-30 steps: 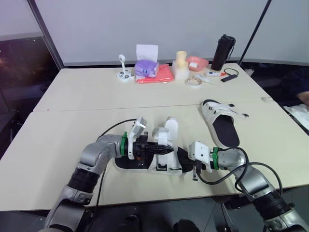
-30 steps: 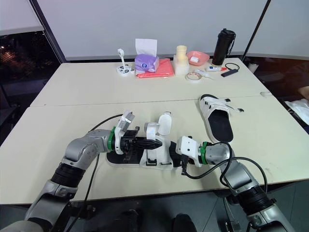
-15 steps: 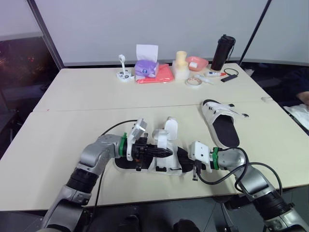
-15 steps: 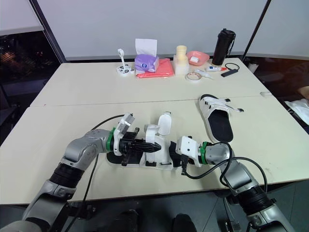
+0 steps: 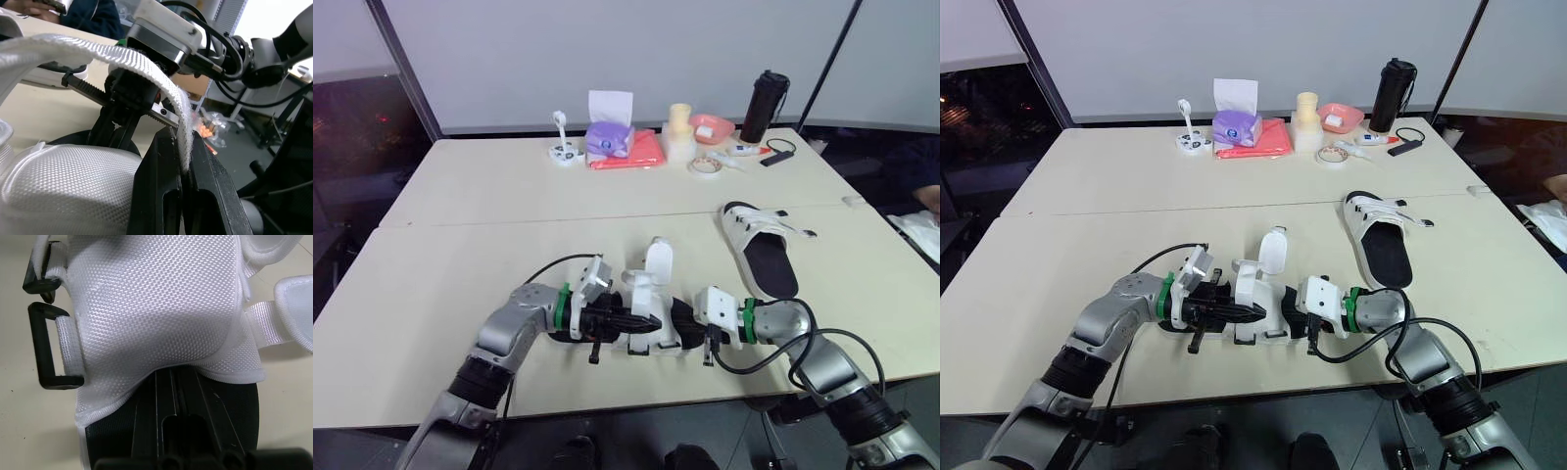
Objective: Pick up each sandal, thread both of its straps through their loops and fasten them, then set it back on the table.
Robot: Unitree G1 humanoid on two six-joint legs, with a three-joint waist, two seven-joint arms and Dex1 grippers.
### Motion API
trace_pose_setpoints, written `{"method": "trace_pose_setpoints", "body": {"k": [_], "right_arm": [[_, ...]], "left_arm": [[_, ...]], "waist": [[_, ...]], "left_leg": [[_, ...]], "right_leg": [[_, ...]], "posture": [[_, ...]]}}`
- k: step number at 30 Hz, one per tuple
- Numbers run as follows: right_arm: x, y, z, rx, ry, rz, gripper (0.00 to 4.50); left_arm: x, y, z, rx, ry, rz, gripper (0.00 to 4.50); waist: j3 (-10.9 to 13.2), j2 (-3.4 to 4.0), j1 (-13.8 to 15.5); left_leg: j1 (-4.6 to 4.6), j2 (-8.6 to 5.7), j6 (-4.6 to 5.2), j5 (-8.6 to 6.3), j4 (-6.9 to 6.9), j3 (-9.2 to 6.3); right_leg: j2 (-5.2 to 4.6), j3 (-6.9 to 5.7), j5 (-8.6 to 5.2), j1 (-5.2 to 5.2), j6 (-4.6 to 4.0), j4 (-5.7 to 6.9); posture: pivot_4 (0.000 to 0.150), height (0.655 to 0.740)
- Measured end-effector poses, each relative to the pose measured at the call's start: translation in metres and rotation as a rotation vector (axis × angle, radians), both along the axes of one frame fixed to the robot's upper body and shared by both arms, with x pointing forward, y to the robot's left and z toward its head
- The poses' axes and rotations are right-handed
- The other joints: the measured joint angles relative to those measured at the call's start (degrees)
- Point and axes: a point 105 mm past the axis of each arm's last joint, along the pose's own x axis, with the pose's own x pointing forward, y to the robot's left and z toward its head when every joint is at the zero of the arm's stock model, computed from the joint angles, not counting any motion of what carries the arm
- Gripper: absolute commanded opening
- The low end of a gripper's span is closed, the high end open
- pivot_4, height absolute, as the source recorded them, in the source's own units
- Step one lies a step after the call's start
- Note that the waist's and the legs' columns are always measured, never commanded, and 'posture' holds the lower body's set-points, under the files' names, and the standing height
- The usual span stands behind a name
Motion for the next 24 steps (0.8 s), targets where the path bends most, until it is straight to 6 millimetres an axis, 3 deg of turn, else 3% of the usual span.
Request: {"method": "trace_pose_setpoints", "body": {"k": [6, 17, 20, 24], "right_arm": [[0.0, 0.0, 0.0, -0.002, -0.001, 0.003, 0.0], [0.001, 0.001, 0.0, -0.003, -0.002, 0.006, 0.0], [0.001, 0.001, 0.0, -0.005, -0.003, 0.009, 0.0], [0.002, 0.001, 0.0, -0.008, -0.005, 0.01, 0.0]], "left_arm": [[-0.002, 0.003, -0.017, 0.059, -0.04, 0.008, 0.02], [0.002, 0.004, -0.018, 0.056, -0.103, 0.032, 0.02], [0.002, 0.007, -0.017, 0.07, -0.108, 0.031, 0.88], [0.0, 0.016, -0.018, 0.078, -0.069, 0.058, 2.82]], "waist": [[-0.06, 0.03, -0.03], [-0.08, 0.06, -0.08], [-0.08, 0.07, -0.16], [-0.09, 0.07, -0.16]], "left_leg": [[0.0, 0.0, 0.0, 0.0, 0.0, -0.01], [0.01, 0.01, 0.0, 0.0, 0.0, -0.02], [0.01, 0.02, 0.01, 0.01, -0.01, -0.02], [0.02, 0.02, -0.02, -0.02, 0.0, -0.01]], "right_leg": [[0.0, 0.0, 0.0, 0.0, -0.01, 0.0], [0.01, 0.0, 0.0, -0.1, 0.0, 0.01], [0.02, 0.0, 0.0, -0.11, 0.0, 0.01], [0.01, 0.0, 0.0, -0.1, 0.0, 0.01]], "posture": [[0.15, 0.7344], [0.15, 0.7344], [0.15, 0.7344], [0.15, 0.7344]]}}
